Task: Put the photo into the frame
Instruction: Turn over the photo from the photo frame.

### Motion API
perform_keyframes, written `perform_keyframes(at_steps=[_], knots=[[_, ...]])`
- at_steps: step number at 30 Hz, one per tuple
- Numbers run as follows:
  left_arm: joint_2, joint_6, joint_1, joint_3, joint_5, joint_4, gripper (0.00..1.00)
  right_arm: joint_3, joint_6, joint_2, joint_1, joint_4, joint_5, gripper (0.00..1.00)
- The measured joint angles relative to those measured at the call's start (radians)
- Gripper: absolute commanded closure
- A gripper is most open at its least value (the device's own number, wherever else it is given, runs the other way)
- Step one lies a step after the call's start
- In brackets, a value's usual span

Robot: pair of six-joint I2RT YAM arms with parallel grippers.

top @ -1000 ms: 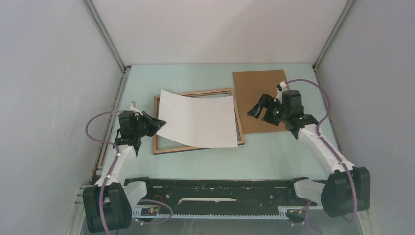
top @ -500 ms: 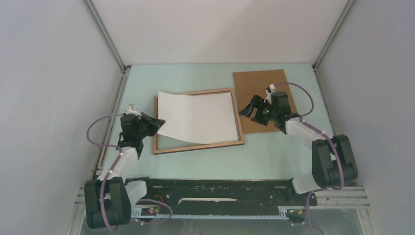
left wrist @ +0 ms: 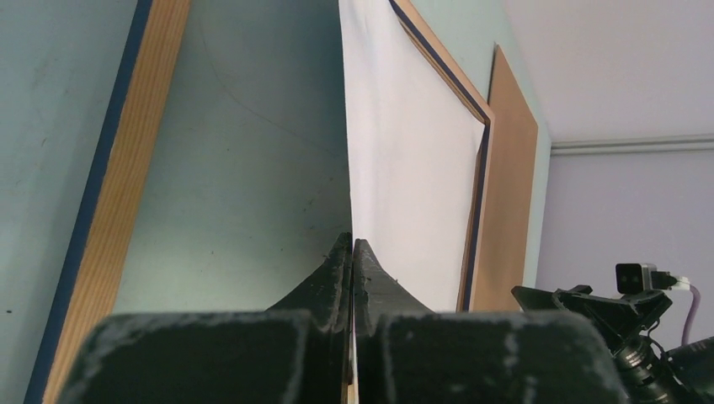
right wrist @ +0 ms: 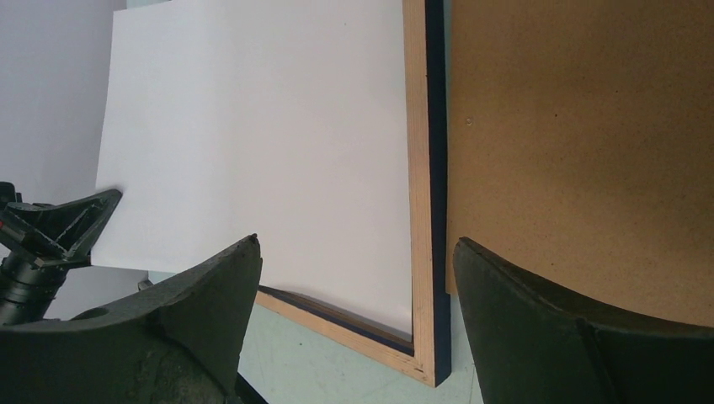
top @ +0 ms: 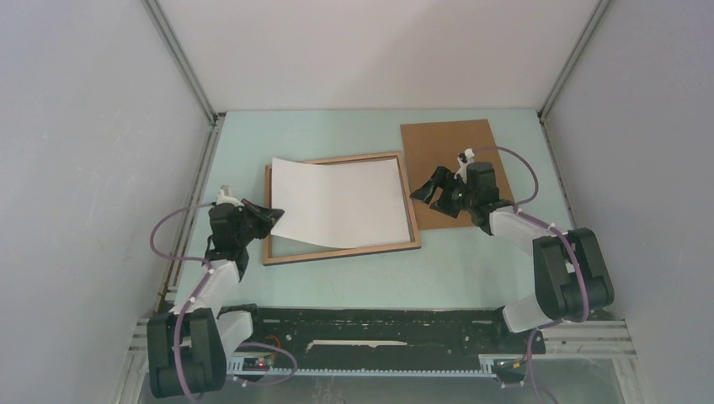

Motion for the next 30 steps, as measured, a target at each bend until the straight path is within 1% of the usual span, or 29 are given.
perform_keyframes(at_steps=[11,20,26,28,30], knots=[[0.002,-0.041,-0.021,-0.040,-0.037,0.046,1.00,-0.026,0.005,0.000,-0.011,0.027,0.001,0.09],[0.031,-0.092,-0.064,-0.062,-0.058,0.113,1.00,-0.037,0.011,0.000,-0.012,0.042,0.001,0.09],[0.031,-0.097,-0.069,-0.077,-0.073,0.126,1.00,-0.043,0.018,0.000,-0.014,0.048,0.001,0.09],[0.031,-0.096,-0.069,-0.077,-0.074,0.128,0.96,-0.043,0.018,0.000,-0.015,0.053,0.001,0.10],[0.031,-0.092,-0.069,-0.077,-0.077,0.117,0.88,-0.043,0.019,0.000,-0.016,0.057,0.001,0.10]])
